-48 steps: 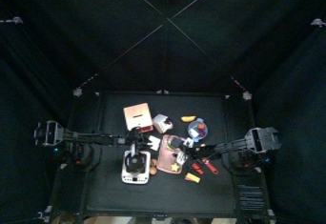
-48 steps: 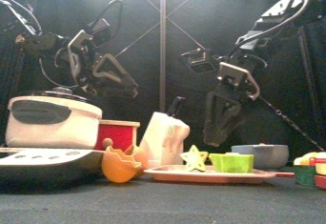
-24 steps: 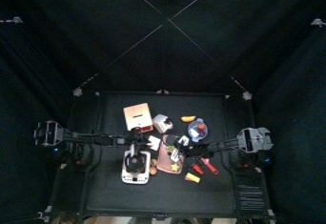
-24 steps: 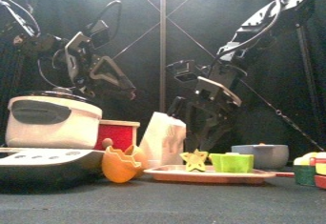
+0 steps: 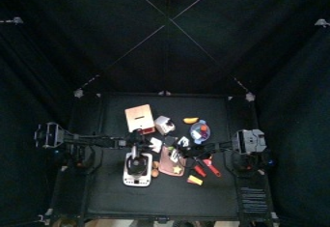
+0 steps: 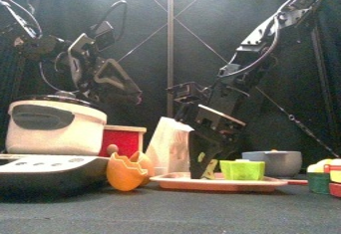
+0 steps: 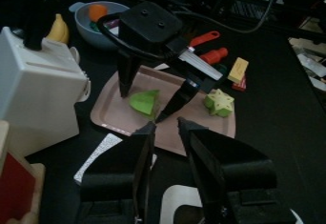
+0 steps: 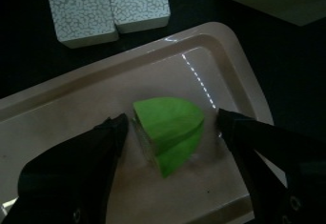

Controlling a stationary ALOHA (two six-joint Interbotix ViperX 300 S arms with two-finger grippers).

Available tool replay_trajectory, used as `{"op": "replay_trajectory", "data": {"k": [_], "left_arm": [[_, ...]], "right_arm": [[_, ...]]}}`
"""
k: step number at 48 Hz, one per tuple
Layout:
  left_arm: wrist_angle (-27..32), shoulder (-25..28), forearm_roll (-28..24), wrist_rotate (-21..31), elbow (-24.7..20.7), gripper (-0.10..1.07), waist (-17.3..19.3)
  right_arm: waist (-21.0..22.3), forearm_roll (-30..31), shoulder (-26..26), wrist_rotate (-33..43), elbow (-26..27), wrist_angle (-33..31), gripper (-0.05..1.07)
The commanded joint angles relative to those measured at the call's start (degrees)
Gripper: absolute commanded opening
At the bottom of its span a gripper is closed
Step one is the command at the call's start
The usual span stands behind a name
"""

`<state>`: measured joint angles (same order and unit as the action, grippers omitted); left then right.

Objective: Grab starfruit top

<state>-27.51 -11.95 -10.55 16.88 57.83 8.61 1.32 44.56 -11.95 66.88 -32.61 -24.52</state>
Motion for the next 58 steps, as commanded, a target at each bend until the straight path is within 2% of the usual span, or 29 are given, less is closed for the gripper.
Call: {"op": "replay_trajectory", "data": {"k": [1,16,27,33,46,58], "left_arm": [[-0.53,-0.62,0.09,0.0,-0.53,0.69,0.18],[-0.53,-0.7,0.09,0.0,-0.53,0.69,0.18],[-0.53,-0.7,0.09,0.09,-0.62,0.69,0.18],[-0.53,-0.62,0.09,0.18,-0.53,0.69,0.18],[-0.53,-0.62,0.18,0.09,-0.62,0.69,0.18],[-0.53,-0.62,0.09,0.09,-0.62,0.69,0.18]], "right_arm": [[0.09,0.26,0.79,-0.09,0.53,0.18,1.04],[-0.26,0.26,1.23,-0.09,0.18,0.0,1.01],[-0.53,0.26,1.41,-0.09,0.26,-0.18,0.85],[-0.97,0.26,2.37,-0.18,0.62,-0.26,0.8],[-2.2,0.35,6.59,-0.09,0.53,-2.72,0.79],[-2.2,0.26,6.5,-0.09,0.62,-3.25,0.79]]}}
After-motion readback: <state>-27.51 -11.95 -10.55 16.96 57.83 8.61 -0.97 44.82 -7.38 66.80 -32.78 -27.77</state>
